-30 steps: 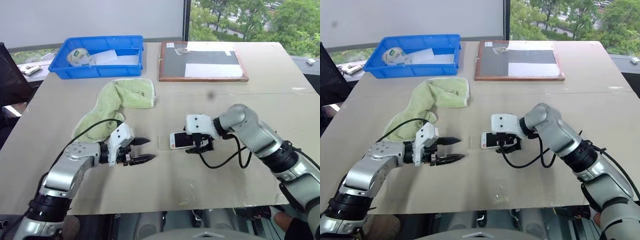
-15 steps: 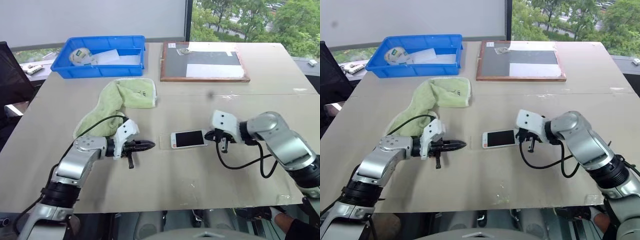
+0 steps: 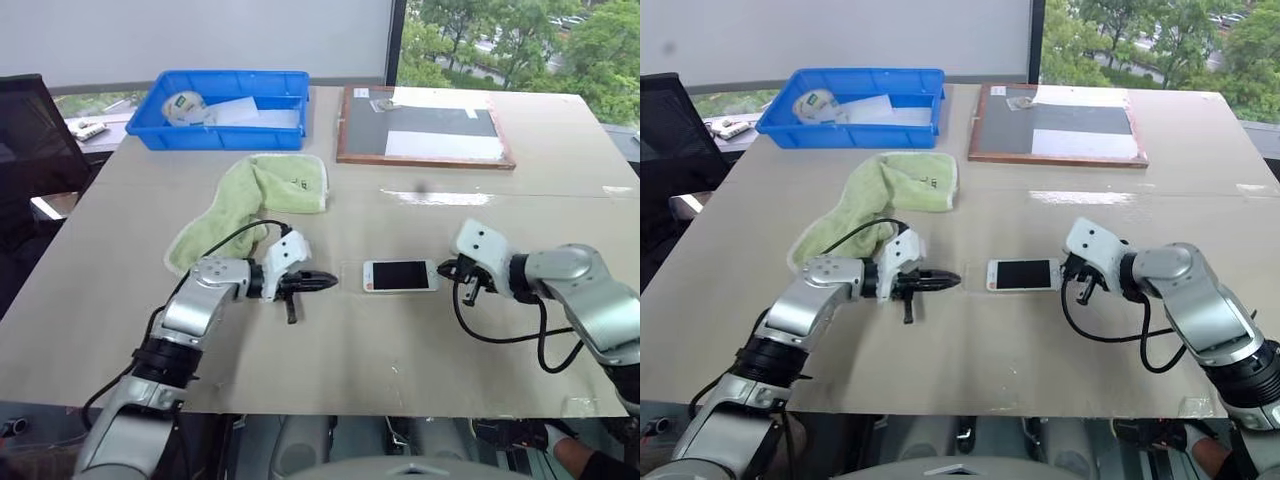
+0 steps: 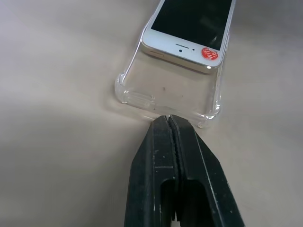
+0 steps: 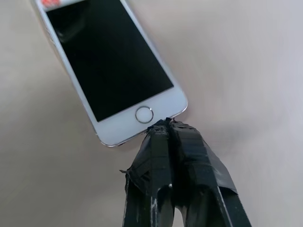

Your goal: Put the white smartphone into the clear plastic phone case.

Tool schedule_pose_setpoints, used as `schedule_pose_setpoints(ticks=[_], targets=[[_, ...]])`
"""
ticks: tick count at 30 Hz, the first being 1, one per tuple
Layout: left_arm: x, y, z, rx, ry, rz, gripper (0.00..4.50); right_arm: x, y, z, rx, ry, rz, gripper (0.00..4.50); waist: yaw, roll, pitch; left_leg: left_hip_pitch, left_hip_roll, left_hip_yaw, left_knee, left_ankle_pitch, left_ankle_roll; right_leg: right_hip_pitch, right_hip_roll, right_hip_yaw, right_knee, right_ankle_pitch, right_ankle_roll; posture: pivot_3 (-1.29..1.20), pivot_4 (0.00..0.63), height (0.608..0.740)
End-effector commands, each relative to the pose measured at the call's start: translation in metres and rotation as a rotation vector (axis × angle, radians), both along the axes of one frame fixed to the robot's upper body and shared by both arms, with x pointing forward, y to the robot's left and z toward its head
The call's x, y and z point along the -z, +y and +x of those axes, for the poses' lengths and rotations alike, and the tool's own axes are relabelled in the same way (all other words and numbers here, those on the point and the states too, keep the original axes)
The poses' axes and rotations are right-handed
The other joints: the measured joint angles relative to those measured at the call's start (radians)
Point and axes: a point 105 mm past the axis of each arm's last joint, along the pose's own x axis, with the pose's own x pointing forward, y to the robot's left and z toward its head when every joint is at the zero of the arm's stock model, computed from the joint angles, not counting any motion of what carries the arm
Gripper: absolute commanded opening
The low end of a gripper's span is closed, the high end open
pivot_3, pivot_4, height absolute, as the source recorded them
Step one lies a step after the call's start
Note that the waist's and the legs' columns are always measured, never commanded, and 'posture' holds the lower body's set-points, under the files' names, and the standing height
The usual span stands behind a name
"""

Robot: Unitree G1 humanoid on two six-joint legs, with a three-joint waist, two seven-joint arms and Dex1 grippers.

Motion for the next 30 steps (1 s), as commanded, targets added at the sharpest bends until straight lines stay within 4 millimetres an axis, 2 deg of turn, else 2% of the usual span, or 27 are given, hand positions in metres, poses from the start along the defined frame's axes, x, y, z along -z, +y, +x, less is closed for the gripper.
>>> schedule_pose_setpoints(ticks=[1, 7, 10, 15, 21, 30], targets=[[-0.004, -0.017, 0.0, 0.07, -0.031, -0.008, 0.0, -0.006, -0.01, 0.003, 0.027, -0.05, -0.021, 0.01, -0.003, 0.0, 0.0, 0.0, 0.0, 0.0, 0.001, 0.0, 0.0, 0.0, 0.0, 0.0, 0.0, 0.0, 0.0, 0.0, 0.15, 0.74], [-0.006, -0.025, 0.002, 0.09, -0.037, -0.018, 0.0, -0.003, -0.011, 0.003, 0.039, -0.049, -0.011, 0.01, -0.022, 0.0, 0.0, 0.0, 0.0, -0.001, 0.001, -0.001, 0.001, 0.0, 0.002, 0.001, 0.001, 0.002, 0.004, 0.0, 0.15, 0.74], [-0.006, -0.026, 0.002, 0.093, -0.038, -0.018, 0.0, -0.003, -0.005, 0.001, 0.012, -0.051, -0.008, 0.01, -0.028, 0.0, 0.0, 0.0, 0.0, -0.001, 0.001, -0.001, 0.001, 0.0, 0.003, 0.001, 0.001, 0.002, 0.004, 0.0, 0.15, 0.74], [-0.006, -0.025, 0.003, 0.092, -0.039, -0.015, 0.0, 0.0, -0.005, 0.003, -0.082, -0.099, -0.172, 0.01, -0.029, 0.0, 0.0, 0.0, 0.0, 0.0, 0.001, -0.001, 0.001, 0.0, 0.003, 0.002, 0.001, 0.002, 0.004, 0.0, 0.15, 0.74], [-0.005, -0.025, 0.003, 0.088, -0.04, -0.015, 0.0, 0.001, 0.016, 0.007, -0.183, -0.124, -0.211, 0.01, -0.03, 0.0, 0.0, 0.001, 0.0, 0.0, 0.001, -0.001, 0.001, 0.0, 0.003, 0.002, 0.001, 0.002, 0.004, 0.0, 0.15, 0.74], [-0.006, -0.027, 0.002, 0.088, -0.044, -0.02, 0.0, 0.007, 0.032, 0.013, -0.308, -0.169, -0.342, 0.01, -0.035, -0.001, 0.0, 0.002, 0.001, 0.0, 0.002, -0.001, 0.001, 0.0, 0.003, 0.002, 0.001, 0.003, 0.004, 0.0, 0.15, 0.74]])
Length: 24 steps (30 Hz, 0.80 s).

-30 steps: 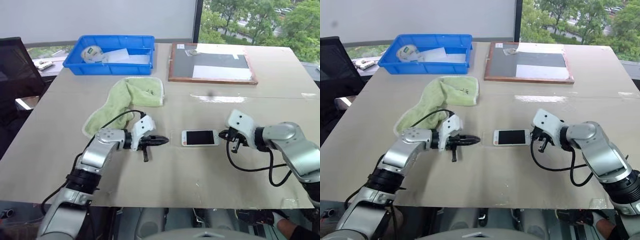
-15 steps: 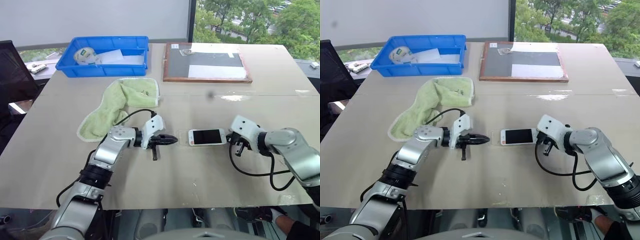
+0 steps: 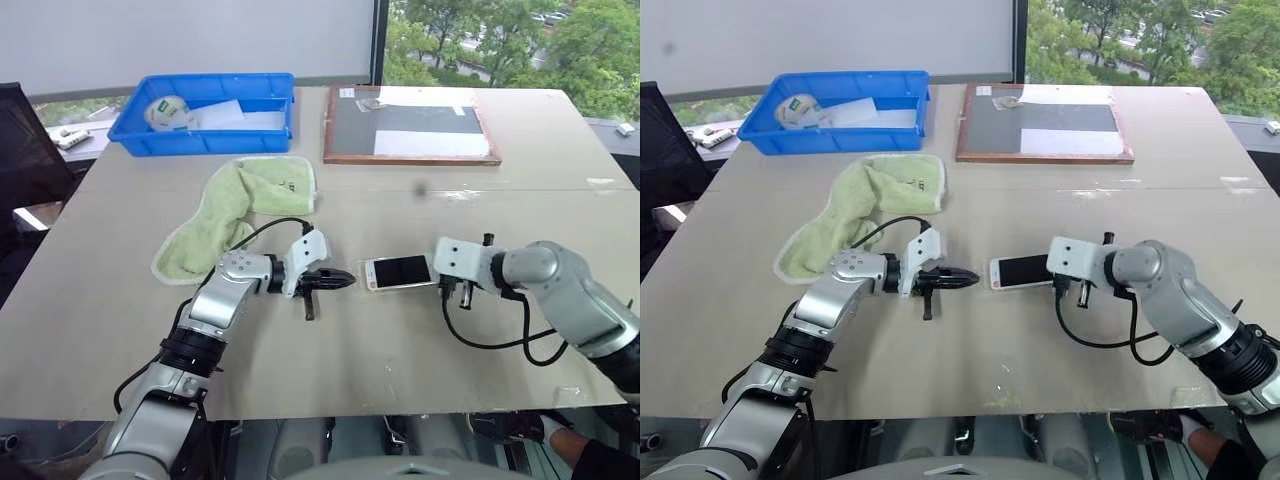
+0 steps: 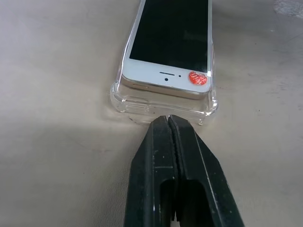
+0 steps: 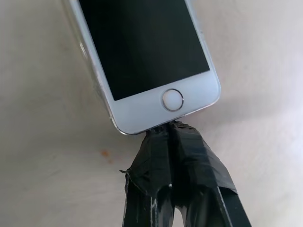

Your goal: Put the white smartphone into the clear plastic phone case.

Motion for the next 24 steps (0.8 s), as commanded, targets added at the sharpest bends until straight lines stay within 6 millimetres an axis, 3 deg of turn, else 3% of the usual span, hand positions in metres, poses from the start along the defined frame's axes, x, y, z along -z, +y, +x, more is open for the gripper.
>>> schedule_pose_setpoints(ticks=[1, 15, 24], targets=[[-0.008, -0.008, -0.002, 0.032, -0.033, -0.022, 0.0, 0.002, 0.019, -0.003, -0.083, -0.003, -0.005, 0.01, -0.002, -0.001, 0.0, 0.0, 0.0, 0.0, 0.0, 0.0, 0.0, 0.0, 0.0, 0.0, 0.0, 0.0, 0.0, 0.0, 0.15, 0.74], [-0.01, -0.01, -0.001, 0.026, -0.035, -0.027, 0.0, 0.011, 0.057, -0.024, -0.23, 0.106, -0.019, 0.01, -0.023, -0.002, -0.001, 0.0, 0.001, 0.0, 0.0, 0.0, 0.0, 0.0, 0.001, 0.0, 0.001, 0.0, 0.0, 0.0, 0.15, 0.74], [-0.008, -0.008, -0.001, 0.011, -0.028, -0.026, 0.0, 0.024, 0.056, -0.031, -0.264, 0.163, -0.048, 0.01, -0.023, -0.002, -0.002, 0.001, 0.001, 0.0, 0.0, 0.0, 0.0, 0.0, 0.001, 0.0, 0.002, 0.0, 0.0, 0.0, 0.15, 0.74]])
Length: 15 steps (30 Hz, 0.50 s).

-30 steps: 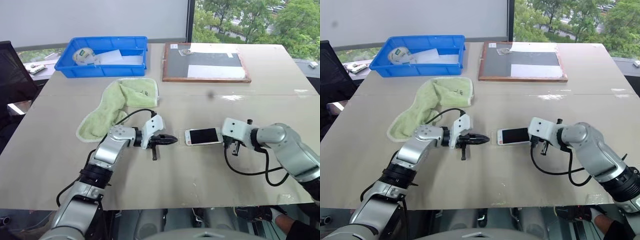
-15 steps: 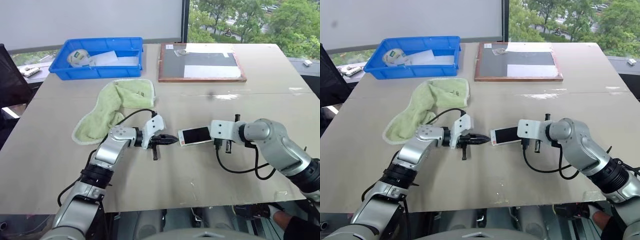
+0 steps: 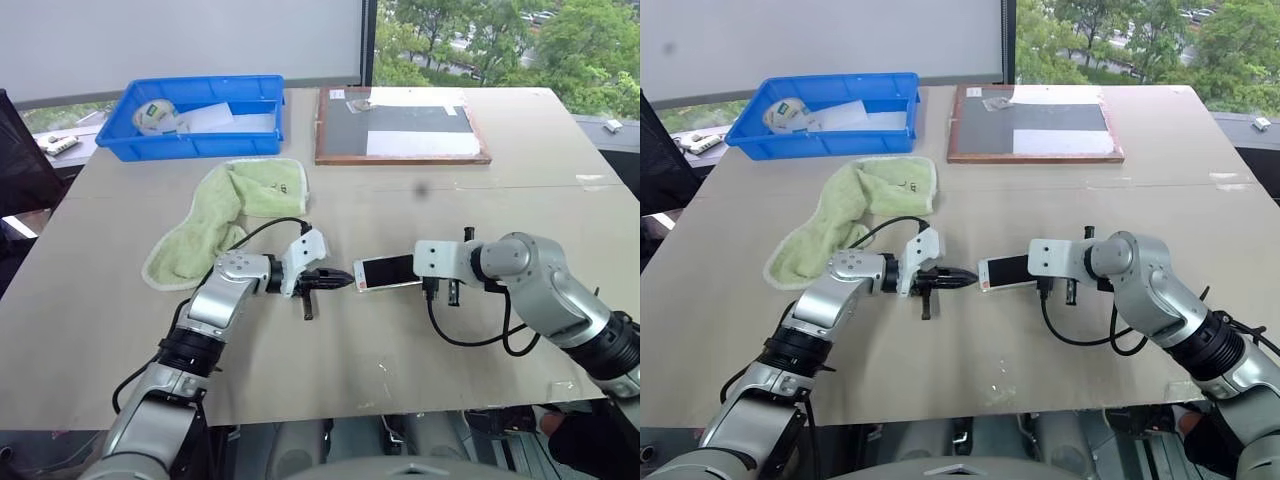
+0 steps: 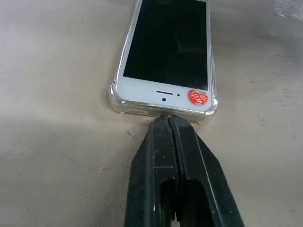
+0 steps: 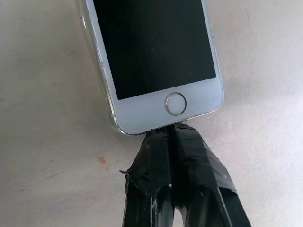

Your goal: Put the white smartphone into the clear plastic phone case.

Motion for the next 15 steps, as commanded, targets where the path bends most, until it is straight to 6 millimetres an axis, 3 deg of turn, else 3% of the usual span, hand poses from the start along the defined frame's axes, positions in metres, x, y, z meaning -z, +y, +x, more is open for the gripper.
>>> schedule_pose_setpoints(ticks=[1, 3, 9, 15], targets=[[-0.008, -0.007, -0.002, 0.022, -0.039, -0.019, 0.0, 0.023, 0.031, -0.028, -0.166, 0.133, 0.037, 0.01, 0.0, -0.001, 0.0, 0.0, 0.0, 0.0, 0.0, 0.0, 0.0, 0.0, 0.0, 0.0, 0.0, 0.0, 0.0, 0.0, 0.15, 0.74], [-0.008, -0.003, -0.002, 0.016, -0.039, -0.014, 0.0, 0.025, 0.025, -0.025, -0.125, 0.127, 0.054, 0.01, 0.0, -0.003, -0.003, 0.0, 0.0, 0.0, 0.0, 0.0, 0.0, 0.0, 0.0, 0.0, 0.0, 0.0, 0.0, 0.0, 0.15, 0.74], [-0.023, 0.019, -0.003, -0.025, -0.009, -0.074, 0.0, 0.014, -0.029, -0.015, 0.156, 0.063, 0.186, 0.01, 0.006, -0.006, -0.005, -0.001, 0.0, -0.001, -0.001, 0.0, 0.0, 0.0, -0.001, -0.001, 0.0, 0.0, 0.0, 0.0, 0.15, 0.74], [-0.042, 0.013, -0.017, 0.044, 0.053, -0.174, 0.0, -0.007, -0.048, -0.026, 0.301, 0.07, 0.409, 0.01, 0.035, -0.006, -0.005, -0.002, 0.0, -0.001, -0.002, 0.0, 0.0, 0.0, -0.004, -0.001, -0.003, 0.0, 0.0, 0.0, 0.15, 0.74]])
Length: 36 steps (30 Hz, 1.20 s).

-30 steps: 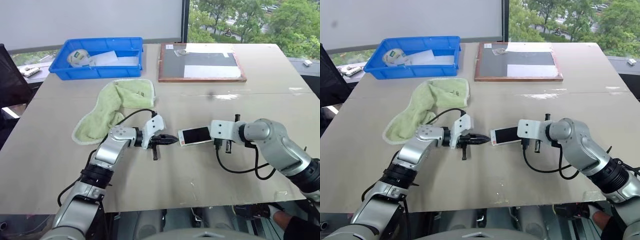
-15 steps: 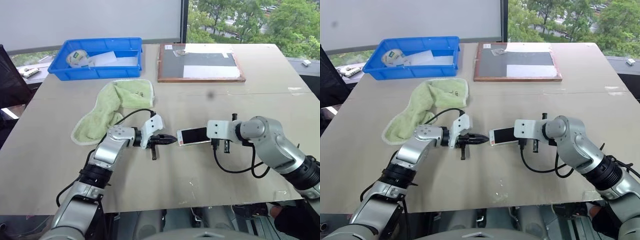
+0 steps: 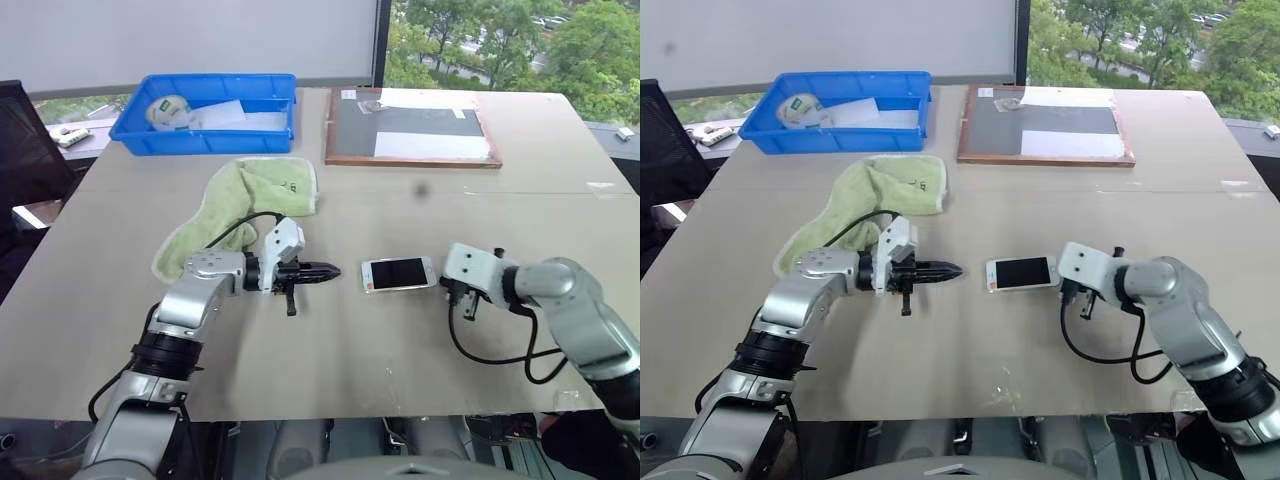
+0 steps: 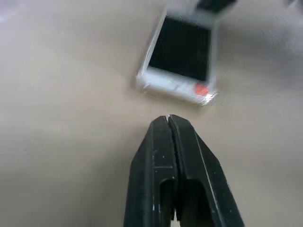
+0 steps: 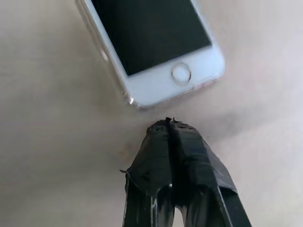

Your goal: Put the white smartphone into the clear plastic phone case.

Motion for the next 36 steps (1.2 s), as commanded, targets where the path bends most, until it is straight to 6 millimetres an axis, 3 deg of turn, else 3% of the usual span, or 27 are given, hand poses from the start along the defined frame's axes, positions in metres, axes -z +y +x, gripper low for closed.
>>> schedule_pose_setpoints(ticks=[1, 6, 13, 17, 21, 26, 36], targets=[[-0.012, -0.013, -0.005, 0.045, -0.026, -0.034, 0.0, -0.019, -0.001, -0.003, 0.073, -0.009, 0.165, 0.01, 0.003, 0.0, 0.0, 0.0, 0.0, 0.0, 0.0, 0.0, 0.0, 0.0, 0.0, 0.0, 0.0, 0.0, 0.0, 0.0, 0.15, 0.74], [-0.007, -0.038, 0.004, 0.043, -0.044, -0.022, 0.0, -0.042, 0.009, 0.002, 0.105, -0.053, 0.295, 0.01, -0.004, 0.0, 0.0, 0.0, -0.001, 0.001, 0.003, 0.0, 0.001, 0.0, 0.001, 0.002, 0.001, 0.0, 0.0, 0.0, 0.15, 0.74], [0.011, -0.056, 0.012, 0.036, -0.051, 0.039, 0.0, -0.051, 0.018, 0.011, 0.089, -0.089, 0.313, 0.01, -0.004, 0.0, 0.0, 0.0, -0.001, 0.001, 0.002, 0.0, 0.0, 0.0, 0.003, 0.003, 0.001, 0.001, 0.001, 0.0, 0.15, 0.74], [0.026, -0.059, 0.018, 0.005, -0.035, 0.098, 0.0, -0.045, 0.025, 0.018, 0.074, -0.071, 0.322, 0.01, -0.003, 0.0, 0.0, 0.0, -0.001, 0.001, 0.002, 0.0, 0.001, 0.0, 0.003, 0.003, 0.001, 0.001, 0.002, 0.0, 0.15, 0.74], [0.035, -0.057, 0.017, -0.003, -0.022, 0.129, 0.0, -0.026, 0.031, 0.025, 0.081, 0.002, 0.334, 0.01, -0.003, 0.001, 0.0, 0.0, -0.001, 0.001, 0.003, 0.0, 0.001, 0.0, 0.003, 0.003, 0.001, 0.001, 0.0, 0.0, 0.15, 0.74], [0.038, -0.055, 0.015, -0.005, -0.027, 0.135, 0.0, 0.015, 0.019, 0.028, 0.146, 0.123, 0.234, 0.01, -0.004, 0.001, -0.002, 0.002, -0.001, 0.002, 0.003, 0.0, 0.001, 0.001, 0.002, 0.004, 0.001, 0.001, 0.0, 0.0, 0.15, 0.74], [0.041, -0.056, 0.013, -0.013, -0.039, 0.133, 0.0, 0.064, 0.027, 0.014, 0.217, 0.352, 0.232, 0.01, -0.005, -0.002, -0.016, 0.018, 0.001, 0.001, 0.001, -0.002, 0.001, 0.016, -0.005, 0.002, -0.001, -0.001, -0.002, 0.0, 0.15, 0.74]])
